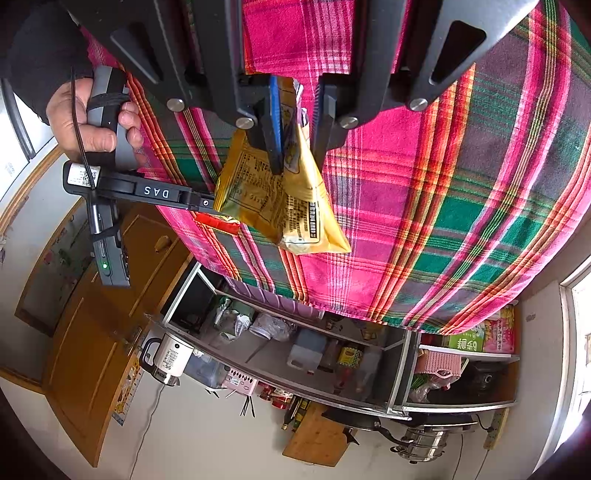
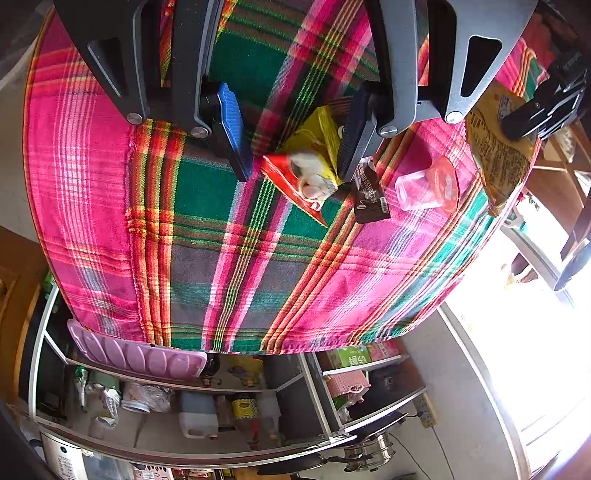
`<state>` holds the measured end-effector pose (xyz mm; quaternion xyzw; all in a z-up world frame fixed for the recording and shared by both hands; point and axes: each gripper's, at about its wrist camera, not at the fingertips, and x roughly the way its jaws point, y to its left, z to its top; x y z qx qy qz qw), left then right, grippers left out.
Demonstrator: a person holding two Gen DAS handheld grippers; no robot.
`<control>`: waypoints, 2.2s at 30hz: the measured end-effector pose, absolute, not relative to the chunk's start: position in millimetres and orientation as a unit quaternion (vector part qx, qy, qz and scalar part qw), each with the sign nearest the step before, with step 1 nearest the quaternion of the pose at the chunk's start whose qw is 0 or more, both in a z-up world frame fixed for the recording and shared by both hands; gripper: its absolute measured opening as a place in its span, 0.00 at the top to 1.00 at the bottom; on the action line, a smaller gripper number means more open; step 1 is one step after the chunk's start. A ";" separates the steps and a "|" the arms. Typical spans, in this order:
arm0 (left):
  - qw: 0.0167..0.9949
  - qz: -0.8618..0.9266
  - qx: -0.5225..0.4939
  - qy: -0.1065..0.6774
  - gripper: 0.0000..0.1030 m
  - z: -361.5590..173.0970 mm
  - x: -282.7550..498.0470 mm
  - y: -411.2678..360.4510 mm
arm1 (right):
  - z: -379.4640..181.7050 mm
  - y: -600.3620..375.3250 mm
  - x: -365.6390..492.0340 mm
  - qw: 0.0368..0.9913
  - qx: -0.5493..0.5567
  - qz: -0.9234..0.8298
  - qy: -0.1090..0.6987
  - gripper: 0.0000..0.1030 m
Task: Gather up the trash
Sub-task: 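Grasp the yellow chip bag with the left tool while the right tool grasps the small yellow packet, then lift the chip bag and yellow packet and carry them toward the bin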
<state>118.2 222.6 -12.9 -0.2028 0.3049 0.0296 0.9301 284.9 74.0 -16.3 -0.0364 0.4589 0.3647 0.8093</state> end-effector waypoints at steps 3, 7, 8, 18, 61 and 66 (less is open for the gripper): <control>0.930 0.029 -0.202 0.304 0.86 -12.8 117.3 222.1 | -12.9 72.7 283.5 0.813 -0.036 0.363 0.454 0.75; 0.931 0.028 -0.199 0.306 0.86 -12.7 118.0 219.8 | -6.6 64.8 279.8 0.819 -0.029 0.358 0.447 0.75; 0.931 0.028 -0.199 0.306 0.86 -12.4 117.5 218.8 | -4.6 61.7 278.0 0.820 -0.026 0.357 0.446 0.75; 0.935 0.022 -0.176 0.307 0.86 -0.4 112.2 188.5 | 26.4 14.0 233.6 0.843 -0.021 0.344 0.413 0.75; 0.929 -0.146 -0.072 0.332 0.86 27.8 151.9 -39.5 | 35.7 -227.7 147.9 0.896 0.069 0.197 0.393 0.75; 0.926 -0.166 -0.066 0.334 0.86 27.5 165.7 -59.2 | 33.8 -247.5 149.1 0.898 0.079 0.179 0.393 0.75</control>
